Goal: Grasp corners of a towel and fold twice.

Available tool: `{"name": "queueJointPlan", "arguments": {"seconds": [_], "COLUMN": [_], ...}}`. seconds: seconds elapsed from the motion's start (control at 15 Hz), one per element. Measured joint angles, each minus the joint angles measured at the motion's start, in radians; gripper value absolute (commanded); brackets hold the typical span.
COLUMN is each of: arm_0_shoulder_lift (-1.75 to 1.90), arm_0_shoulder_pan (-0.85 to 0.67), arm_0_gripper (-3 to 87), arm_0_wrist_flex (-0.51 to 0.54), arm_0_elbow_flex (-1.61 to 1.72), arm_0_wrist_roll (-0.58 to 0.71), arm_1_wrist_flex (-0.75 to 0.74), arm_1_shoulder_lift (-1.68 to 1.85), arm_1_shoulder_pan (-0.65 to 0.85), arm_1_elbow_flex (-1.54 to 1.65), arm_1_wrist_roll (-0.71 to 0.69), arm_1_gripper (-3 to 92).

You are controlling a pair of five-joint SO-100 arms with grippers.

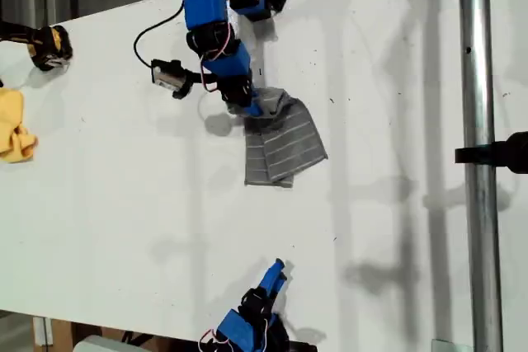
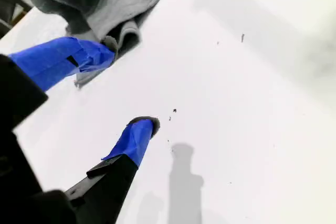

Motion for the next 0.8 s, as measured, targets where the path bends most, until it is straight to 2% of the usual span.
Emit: {"name": "queueJointPlan", "arguments": {"seconds": [0.27, 0.6, 0.67, 0.8], "arm_0_shoulder_lift": [0.000, 0.000, 0.000, 0.000], "arm_0_shoulder_pan": [0.000, 0.000, 0.000, -0.003], "arm_0_gripper": [23.6, 23.8, 23.8, 23.9], "arm_0_wrist_flex": [0.000, 0.000, 0.000, 0.000], "arm_0_elbow_flex": [-0.002, -0.002, -0.002, -0.002], "arm_0_wrist_roll": [0.000, 0.000, 0.000, 0.000], "arm_1_wrist_flex": [-0.006, -0.044, -0.054, -0.052], "arm_1_shoulder_lift": [-0.477, -0.834, -0.881, -0.888], "arm_1_shoulder_pan": [0.012, -0.005, -0.014, -0.031], "arm_1_elbow_flex": [-0.430, -0.742, -0.778, -0.787], "arm_1_wrist_roll": [-0.106, -0.127, -0.127, -0.127], "arm_1_gripper": [-0.2, 1.3, 21.1, 21.8]}}
